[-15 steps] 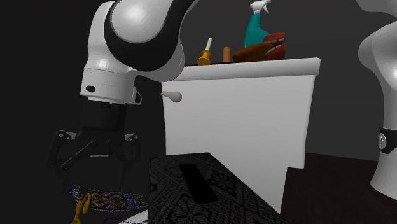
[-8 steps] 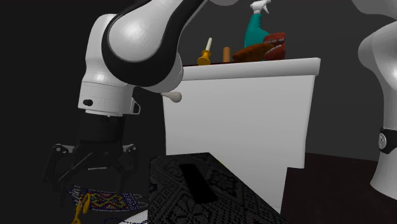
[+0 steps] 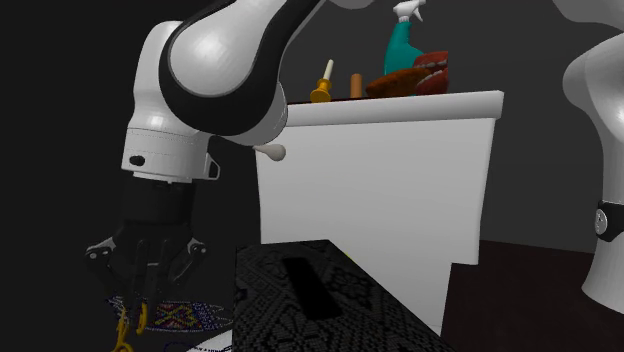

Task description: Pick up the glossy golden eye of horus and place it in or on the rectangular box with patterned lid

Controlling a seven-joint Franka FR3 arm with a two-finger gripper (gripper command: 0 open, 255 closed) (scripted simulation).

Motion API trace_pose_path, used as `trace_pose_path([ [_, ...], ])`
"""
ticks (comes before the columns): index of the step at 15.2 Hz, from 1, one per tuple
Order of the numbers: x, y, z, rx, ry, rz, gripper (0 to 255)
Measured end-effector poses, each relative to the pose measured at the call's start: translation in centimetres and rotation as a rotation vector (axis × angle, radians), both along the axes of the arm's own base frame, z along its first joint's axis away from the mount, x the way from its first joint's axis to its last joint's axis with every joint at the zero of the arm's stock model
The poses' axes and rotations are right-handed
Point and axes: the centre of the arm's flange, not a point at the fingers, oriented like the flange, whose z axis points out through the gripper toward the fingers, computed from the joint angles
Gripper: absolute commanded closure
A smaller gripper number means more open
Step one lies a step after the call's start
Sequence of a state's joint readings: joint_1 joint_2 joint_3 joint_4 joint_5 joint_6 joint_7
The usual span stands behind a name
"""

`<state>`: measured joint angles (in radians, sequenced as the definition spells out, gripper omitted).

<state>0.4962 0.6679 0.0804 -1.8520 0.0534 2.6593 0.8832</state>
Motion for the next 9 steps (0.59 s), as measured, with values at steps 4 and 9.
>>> trace_pose_path([
  [4,0.05,0.09,0.19,0.002,-0.002,0.001,255],
  [9,0.02,-0.10,0.92,-0.001,0.001,0.000,255],
])
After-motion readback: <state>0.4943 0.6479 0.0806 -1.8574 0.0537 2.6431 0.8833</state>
